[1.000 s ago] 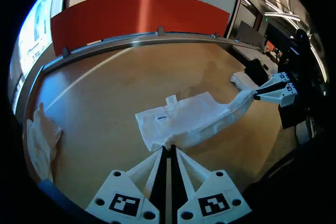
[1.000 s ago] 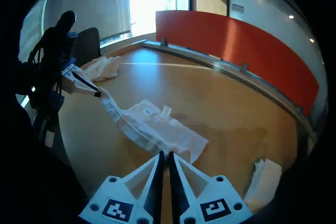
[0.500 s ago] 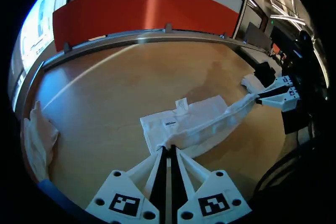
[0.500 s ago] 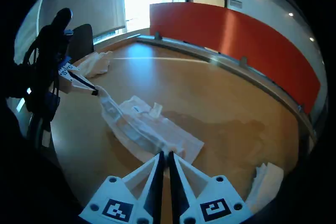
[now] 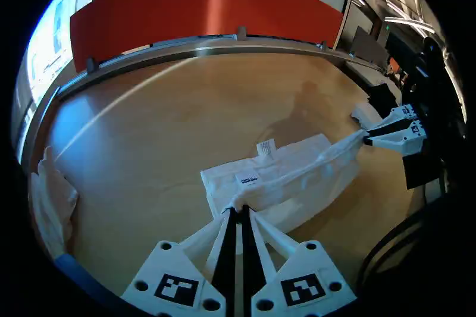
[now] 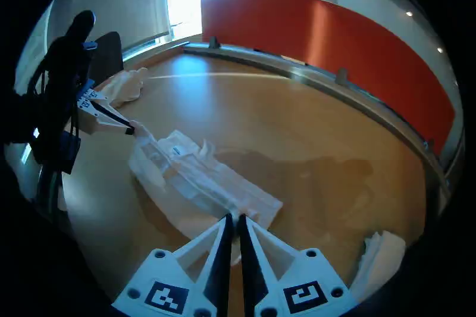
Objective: Fold towel
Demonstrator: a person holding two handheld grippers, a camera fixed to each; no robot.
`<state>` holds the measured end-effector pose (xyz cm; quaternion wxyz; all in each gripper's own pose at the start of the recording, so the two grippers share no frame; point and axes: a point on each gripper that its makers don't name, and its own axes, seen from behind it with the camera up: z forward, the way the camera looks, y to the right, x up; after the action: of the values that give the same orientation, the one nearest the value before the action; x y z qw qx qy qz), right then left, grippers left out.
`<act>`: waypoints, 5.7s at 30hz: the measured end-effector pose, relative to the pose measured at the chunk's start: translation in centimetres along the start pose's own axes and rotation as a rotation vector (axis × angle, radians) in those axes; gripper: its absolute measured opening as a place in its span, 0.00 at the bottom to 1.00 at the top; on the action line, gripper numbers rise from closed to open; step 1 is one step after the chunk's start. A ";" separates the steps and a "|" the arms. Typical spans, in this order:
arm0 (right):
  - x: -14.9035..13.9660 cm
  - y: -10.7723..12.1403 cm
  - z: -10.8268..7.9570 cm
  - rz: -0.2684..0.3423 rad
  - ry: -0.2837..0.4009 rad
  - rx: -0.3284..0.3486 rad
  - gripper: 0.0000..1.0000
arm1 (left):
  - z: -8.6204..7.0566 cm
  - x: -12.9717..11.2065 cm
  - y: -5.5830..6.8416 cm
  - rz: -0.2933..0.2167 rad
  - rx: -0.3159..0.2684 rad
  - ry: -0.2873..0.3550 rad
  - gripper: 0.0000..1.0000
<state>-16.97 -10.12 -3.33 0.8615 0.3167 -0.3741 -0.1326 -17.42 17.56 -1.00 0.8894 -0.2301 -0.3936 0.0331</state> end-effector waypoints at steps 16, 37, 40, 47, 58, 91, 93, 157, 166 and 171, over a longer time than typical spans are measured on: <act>-1.0 1.0 3.3 0.020 -0.039 -0.009 0.09 | 3.2 -1.0 -1.0 -0.014 0.029 -0.039 0.06; -2.5 2.7 6.0 0.075 -0.067 -0.072 0.30 | 5.5 -1.9 -3.1 -0.032 0.108 -0.067 0.29; -2.6 3.2 6.0 0.076 -0.066 -0.093 0.44 | 5.4 -2.0 -3.5 -0.026 0.117 -0.069 0.32; -2.0 4.6 5.8 0.075 -0.039 -0.147 0.96 | 5.2 -1.9 -3.8 -0.030 0.127 -0.065 0.35; -1.2 5.6 4.7 0.076 -0.002 -0.183 1.00 | 4.9 -1.5 -3.5 -0.056 0.108 -0.052 0.45; -3.3 3.1 2.5 0.090 -0.004 -0.154 1.00 | 2.5 -2.6 -2.5 -0.063 0.103 -0.031 0.94; -3.6 3.0 2.4 0.090 -0.007 -0.154 1.00 | 2.2 -2.9 -2.5 -0.061 0.105 -0.030 0.94; -9.6 -0.3 2.8 -0.058 -0.139 0.017 0.67 | -6.4 -11.1 -5.2 -0.221 0.244 -0.027 0.93; -9.7 -0.5 2.9 -0.041 -0.148 0.030 0.35 | -6.6 -11.2 -5.3 -0.222 0.244 -0.028 0.94; -9.6 -0.6 2.8 -0.048 -0.143 0.030 0.34 | -6.6 -11.3 -5.2 -0.220 0.242 -0.031 0.94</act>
<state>-25.54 -7.33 -7.60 0.8242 0.3283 -0.4290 -0.1699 -21.15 7.64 -10.31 0.9027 -0.0764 -0.4231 -0.0140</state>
